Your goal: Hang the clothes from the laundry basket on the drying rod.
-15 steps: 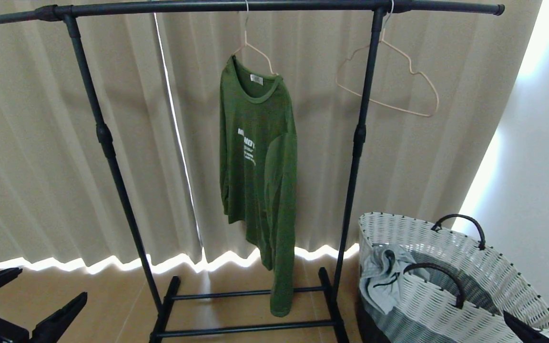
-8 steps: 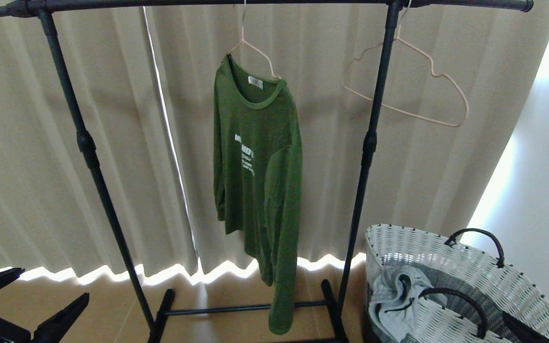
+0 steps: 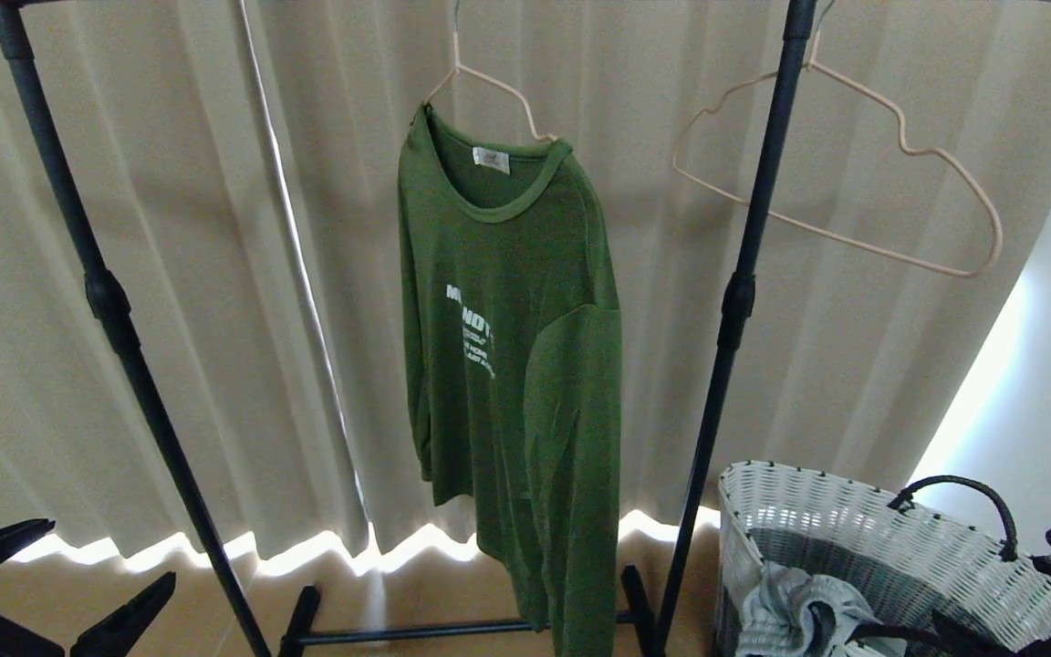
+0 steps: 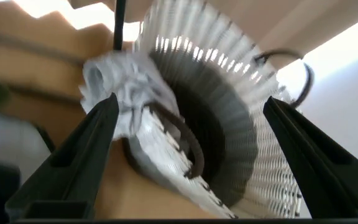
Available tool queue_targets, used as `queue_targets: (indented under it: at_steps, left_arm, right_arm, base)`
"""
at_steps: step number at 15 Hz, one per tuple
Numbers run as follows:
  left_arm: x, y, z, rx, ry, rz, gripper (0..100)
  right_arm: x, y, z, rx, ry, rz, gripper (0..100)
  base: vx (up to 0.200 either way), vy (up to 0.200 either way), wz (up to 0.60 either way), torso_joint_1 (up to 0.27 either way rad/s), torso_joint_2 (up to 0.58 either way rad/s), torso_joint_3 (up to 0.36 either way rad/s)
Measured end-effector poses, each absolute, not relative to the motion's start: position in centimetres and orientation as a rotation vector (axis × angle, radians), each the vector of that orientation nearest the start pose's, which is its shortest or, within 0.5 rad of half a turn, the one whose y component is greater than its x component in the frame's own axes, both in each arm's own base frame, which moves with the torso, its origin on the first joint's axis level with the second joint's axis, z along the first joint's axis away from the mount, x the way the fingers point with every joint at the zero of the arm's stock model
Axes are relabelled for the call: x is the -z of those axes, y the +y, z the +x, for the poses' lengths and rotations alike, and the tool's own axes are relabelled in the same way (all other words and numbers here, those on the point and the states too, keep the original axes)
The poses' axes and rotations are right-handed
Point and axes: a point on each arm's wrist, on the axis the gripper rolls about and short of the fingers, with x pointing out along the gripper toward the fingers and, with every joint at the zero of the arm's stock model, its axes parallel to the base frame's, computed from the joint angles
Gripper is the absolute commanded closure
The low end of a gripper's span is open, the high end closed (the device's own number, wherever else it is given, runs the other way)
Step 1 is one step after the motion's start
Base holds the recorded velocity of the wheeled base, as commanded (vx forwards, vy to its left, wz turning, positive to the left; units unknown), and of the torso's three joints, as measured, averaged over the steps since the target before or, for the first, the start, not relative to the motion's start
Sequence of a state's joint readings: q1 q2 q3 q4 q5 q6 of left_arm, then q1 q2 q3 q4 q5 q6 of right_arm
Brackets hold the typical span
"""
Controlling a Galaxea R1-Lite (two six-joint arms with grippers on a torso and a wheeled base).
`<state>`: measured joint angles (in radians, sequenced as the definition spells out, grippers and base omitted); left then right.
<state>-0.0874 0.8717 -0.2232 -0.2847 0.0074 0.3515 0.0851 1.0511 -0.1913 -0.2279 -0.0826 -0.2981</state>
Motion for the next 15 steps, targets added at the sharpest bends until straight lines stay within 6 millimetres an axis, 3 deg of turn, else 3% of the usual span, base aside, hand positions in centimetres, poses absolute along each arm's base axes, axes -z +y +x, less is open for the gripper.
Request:
queue_targets:
  at_steps: [5, 9, 15]
  left_arm:
    - [-14.8, -0.7, 8.6, 0.141, 0.342, 0.363, 0]
    - [-14.8, -0.7, 8.6, 0.141, 0.34, 0.363, 0]
    - [-14.7, -0.8, 8.6, 0.151, 0.34, 0.365, 0]
  right_arm:
    - [-10.2, 1.5, 14.1, -0.202, 0.769, -0.472, 0]
    - [-8.7, 3.2, 17.1, -0.276, 0.764, -0.512, 0]
    - [-7.4, 3.9, 18.1, -0.31, 0.816, -0.534, 0]
  base:
    - [0.0, 0.0, 0.0, 0.0, 0.0, 0.0]
    - [0.0, 0.0, 0.0, 0.0, 0.0, 0.0]
    - [0.0, 0.0, 0.0, 0.0, 0.0, 0.0]
